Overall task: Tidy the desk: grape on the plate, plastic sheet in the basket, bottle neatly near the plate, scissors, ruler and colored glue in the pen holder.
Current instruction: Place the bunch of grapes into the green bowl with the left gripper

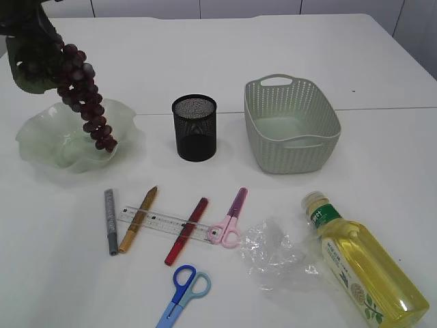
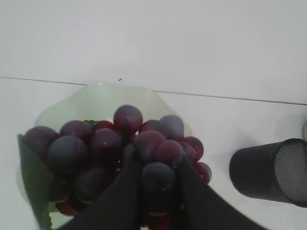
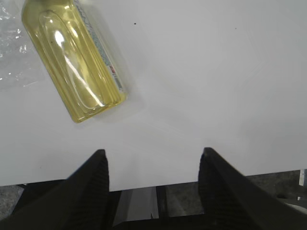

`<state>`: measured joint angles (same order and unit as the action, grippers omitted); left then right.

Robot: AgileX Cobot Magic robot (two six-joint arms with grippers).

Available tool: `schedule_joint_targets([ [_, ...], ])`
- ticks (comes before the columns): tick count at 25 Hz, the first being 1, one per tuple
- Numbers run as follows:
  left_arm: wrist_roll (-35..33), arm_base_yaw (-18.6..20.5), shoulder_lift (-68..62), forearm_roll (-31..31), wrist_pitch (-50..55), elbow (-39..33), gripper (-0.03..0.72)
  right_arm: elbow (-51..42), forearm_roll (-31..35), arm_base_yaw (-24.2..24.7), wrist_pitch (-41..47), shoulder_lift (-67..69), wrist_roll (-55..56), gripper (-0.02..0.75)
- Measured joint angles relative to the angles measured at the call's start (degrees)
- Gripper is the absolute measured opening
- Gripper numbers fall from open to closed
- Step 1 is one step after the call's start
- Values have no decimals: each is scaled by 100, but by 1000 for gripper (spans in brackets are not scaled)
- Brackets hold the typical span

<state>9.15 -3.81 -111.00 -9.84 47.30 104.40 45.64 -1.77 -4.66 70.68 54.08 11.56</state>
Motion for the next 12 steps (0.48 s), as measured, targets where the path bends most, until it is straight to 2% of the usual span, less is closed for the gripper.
schedule_joint_targets([
  [12, 0, 0, -492, -13, -35, 10, 123, 0, -108, 0, 0, 0, 19, 438],
])
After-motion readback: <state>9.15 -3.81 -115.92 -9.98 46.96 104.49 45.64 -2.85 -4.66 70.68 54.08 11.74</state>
